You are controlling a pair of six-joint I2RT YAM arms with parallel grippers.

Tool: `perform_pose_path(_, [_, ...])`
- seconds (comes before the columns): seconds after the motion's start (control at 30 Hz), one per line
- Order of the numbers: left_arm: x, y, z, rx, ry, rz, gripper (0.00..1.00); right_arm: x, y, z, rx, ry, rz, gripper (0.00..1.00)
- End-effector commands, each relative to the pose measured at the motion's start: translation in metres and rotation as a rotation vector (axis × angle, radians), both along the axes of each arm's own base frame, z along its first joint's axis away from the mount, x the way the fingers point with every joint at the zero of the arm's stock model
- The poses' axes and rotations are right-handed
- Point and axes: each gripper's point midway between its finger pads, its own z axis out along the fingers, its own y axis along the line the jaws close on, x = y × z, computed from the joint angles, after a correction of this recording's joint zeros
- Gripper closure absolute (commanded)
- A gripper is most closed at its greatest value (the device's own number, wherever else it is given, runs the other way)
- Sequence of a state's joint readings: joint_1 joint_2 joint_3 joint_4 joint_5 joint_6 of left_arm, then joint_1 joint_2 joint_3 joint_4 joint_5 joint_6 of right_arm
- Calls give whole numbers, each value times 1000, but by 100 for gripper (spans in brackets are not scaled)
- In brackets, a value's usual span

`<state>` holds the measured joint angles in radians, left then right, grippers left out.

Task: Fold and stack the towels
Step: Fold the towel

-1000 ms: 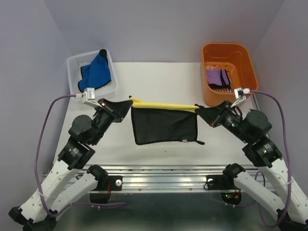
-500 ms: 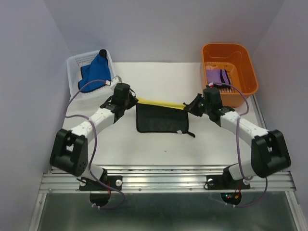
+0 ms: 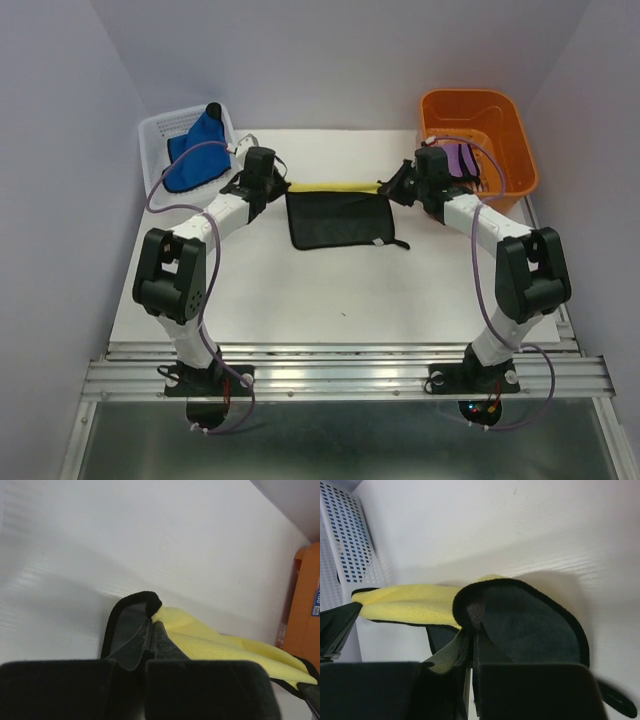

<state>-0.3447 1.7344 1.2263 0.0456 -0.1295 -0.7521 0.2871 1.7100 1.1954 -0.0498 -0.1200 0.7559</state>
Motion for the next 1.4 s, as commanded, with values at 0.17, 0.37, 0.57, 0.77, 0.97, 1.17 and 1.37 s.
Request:
perform_pose_path(0.17, [-34, 0, -16, -17, 11, -51, 100, -20, -13, -7, -22, 16, -12, 99])
perform_pose_path(0.37, [-61, -11, -37, -21, 56, -83, 100, -39, -26, -27, -84, 85, -23, 99])
perform_pose_path(0.57, [-75, -14, -47, -22, 76, -80, 100, -56, -28, -40, -113, 120, -3, 99])
perform_pose_path(0.77, [-83, -12, -62, -9, 107, -76, 100, -67, -30, -61, -143, 168, -14, 99])
perform_pose_path(0.97, [-91, -10, -75, -14, 142, -59, 100, -75, -25, -71, -170, 187, -9, 95])
perform_pose_path(1.17, [-86, -17, -87, -5, 169, -71, 100, -73, -23, -85, -189, 184, -35, 94])
perform_pose_path(1.37, [-82, -18, -93, 1, 172, -63, 100, -60, -28, -84, -193, 158, -95, 92])
